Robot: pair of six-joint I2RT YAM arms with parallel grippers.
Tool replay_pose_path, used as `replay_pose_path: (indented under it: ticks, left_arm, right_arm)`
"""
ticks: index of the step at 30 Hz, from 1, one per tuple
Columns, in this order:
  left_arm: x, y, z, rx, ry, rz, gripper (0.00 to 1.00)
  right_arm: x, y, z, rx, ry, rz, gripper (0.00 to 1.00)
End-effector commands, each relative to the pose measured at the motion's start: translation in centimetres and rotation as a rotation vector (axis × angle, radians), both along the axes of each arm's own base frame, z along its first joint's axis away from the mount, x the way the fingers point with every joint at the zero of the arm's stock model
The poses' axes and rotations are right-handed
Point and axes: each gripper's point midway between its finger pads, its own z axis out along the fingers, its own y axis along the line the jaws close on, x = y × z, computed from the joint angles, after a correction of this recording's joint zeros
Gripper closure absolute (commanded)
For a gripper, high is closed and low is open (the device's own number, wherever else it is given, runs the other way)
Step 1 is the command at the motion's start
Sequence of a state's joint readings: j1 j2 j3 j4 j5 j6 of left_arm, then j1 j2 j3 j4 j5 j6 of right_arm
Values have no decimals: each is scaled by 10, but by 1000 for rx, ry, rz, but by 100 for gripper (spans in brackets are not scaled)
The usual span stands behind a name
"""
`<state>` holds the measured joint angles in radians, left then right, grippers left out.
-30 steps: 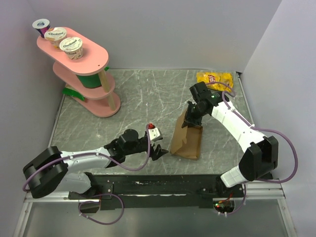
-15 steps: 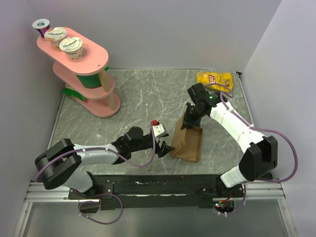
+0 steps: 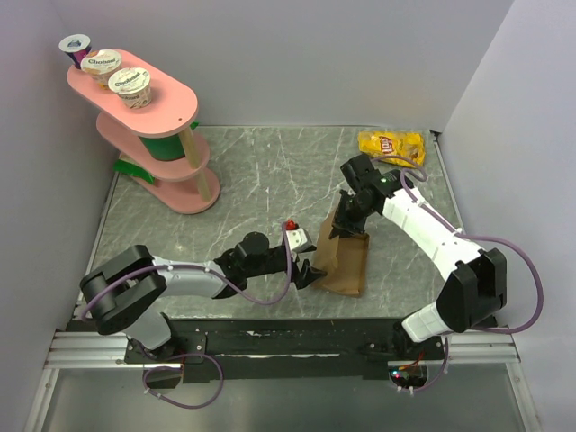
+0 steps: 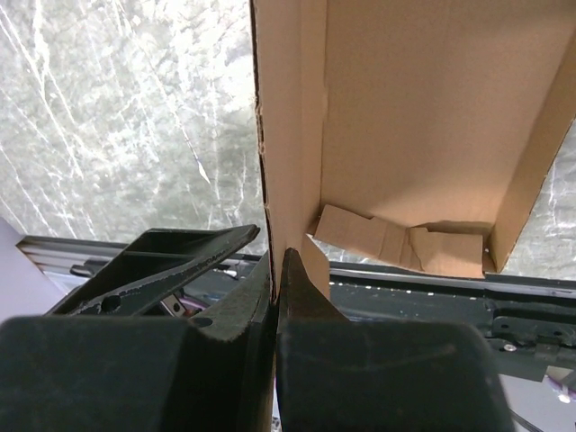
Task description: Fold the paper box
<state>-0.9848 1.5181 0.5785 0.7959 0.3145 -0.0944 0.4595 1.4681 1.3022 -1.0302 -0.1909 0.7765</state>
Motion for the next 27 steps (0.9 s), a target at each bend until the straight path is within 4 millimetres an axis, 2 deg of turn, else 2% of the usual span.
replay_pose_path:
  ticks: [1, 11, 16, 22, 27]
  left_arm:
    - [11, -11, 34, -129, -69, 67, 19]
    - [25, -18, 24, -113, -120, 242, 26]
    - [30, -17, 12, -85, -153, 327, 35]
    - [37, -17, 7, -63, -210, 440, 46]
    - [47, -11, 6, -32, -278, 585, 50]
  right_arm:
    - [-9, 2, 4, 21, 9, -31, 100]
    - [-16, 5, -5, 47, 50, -48, 100]
    - [-18, 4, -8, 52, 47, -60, 100]
    - [-26, 2, -20, 47, 70, -63, 100]
    - [-28, 3, -24, 55, 73, -61, 100]
